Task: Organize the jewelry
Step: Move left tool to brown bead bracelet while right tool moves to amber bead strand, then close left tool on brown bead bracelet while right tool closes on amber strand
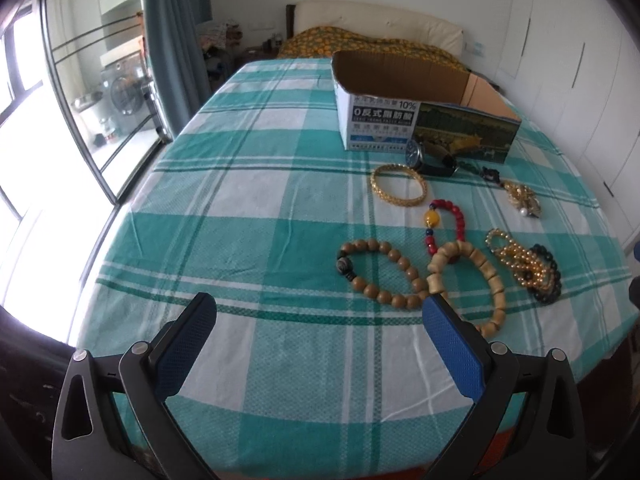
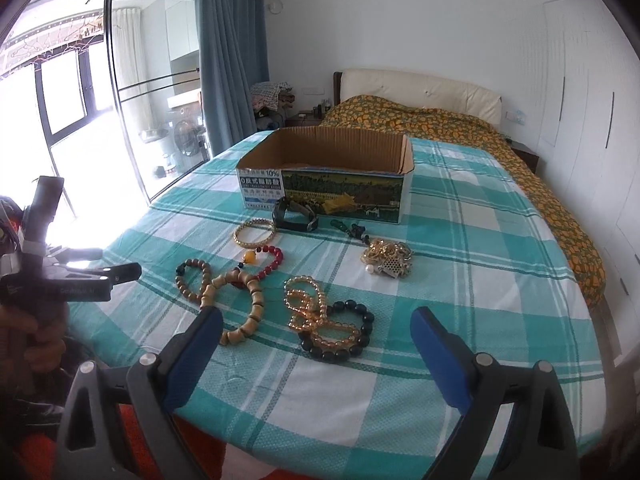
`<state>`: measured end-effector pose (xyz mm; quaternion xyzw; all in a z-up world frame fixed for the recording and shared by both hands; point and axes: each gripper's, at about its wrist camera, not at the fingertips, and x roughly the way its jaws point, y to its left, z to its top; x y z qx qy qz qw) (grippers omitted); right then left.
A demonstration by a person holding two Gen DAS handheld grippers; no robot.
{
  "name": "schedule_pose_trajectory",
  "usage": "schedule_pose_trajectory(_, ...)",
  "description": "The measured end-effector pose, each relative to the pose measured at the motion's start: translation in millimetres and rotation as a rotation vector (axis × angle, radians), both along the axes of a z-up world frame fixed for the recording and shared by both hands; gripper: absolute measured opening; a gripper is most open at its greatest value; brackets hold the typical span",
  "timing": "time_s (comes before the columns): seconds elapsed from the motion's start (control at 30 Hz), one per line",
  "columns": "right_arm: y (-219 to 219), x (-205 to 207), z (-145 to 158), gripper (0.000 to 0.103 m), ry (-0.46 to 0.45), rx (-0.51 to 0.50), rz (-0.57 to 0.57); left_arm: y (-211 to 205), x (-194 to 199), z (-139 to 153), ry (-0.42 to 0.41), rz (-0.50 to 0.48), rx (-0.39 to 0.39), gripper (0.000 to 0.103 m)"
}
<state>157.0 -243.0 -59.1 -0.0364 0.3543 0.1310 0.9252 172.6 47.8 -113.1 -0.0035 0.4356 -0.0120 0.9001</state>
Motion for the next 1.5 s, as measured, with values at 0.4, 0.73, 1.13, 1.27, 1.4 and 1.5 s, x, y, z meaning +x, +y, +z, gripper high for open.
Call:
schedule_pose_trajectory(0.4, 41, 90, -78, 0.061, 0.169, -0.099, 0.199, 1, 52, -50, 0.100, 0.012, -0.012, 0.102)
schedule_pose_trajectory(0.73, 52, 105, -100, 0.061, 0.220, -0.144, 0.266, -8, 57, -61, 0.094, -0.005, 0.027, 0.101)
schedule_pose_trajectory(1.13, 54, 106, -97, 0.033, 0.226, -0.175, 0.278, -10, 55, -60, 0.094, -0.012, 0.030, 0.098)
schedule_pose_trajectory(1.27, 54, 107, -96, 0.027, 0.237, -0.176, 0.270, -16, 54, -57, 0.095, -0.036, 0.031, 0.086)
schedule_pose_trajectory(1.4, 53, 107, -93, 0.022, 0.242, -0.165, 0.254, -25, 51, -51, 0.102, -0.082, 0.034, 0.053)
schedule_pose_trajectory(1.5, 51, 106, -85, 0.015, 0.242, -0.135, 0.241, -32, 51, -48, 0.115, -0.114, 0.041, 0.011)
